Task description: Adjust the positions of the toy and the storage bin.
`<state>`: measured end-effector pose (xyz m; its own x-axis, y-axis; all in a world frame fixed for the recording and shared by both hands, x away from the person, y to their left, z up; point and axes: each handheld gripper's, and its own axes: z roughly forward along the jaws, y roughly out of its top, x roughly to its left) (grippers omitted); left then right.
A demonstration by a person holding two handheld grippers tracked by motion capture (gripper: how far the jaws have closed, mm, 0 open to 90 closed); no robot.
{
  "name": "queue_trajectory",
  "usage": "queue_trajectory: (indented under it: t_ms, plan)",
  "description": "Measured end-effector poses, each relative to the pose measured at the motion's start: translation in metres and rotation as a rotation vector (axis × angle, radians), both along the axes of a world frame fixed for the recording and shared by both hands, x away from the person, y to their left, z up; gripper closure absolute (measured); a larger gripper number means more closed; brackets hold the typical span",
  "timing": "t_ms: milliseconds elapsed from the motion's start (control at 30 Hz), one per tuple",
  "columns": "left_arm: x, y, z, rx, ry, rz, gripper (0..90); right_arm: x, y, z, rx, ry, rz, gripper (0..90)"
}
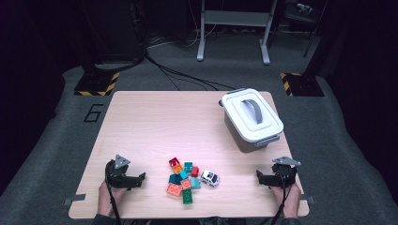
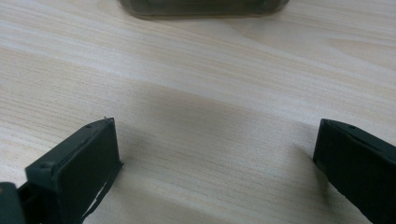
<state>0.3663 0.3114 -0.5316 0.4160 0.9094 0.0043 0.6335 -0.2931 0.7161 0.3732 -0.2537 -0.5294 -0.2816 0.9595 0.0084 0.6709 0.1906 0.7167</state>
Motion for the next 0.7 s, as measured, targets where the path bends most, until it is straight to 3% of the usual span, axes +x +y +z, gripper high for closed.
queue_trajectory:
  t_ms: [433, 700]
  plan:
    - [-0.0003, 0.0, 0.0001, 0.004, 0.001, -0.002, 0.2, 0.0022, -0.0007, 0.0024, -0.001, 0.03, 0.012, 0.0]
    - [-0.0001, 0.0, 0.0002, 0.003, 0.001, -0.001, 0.2, -0.0049, -0.0069, 0.0072, 0.049, 0.027, 0.019, 0.0]
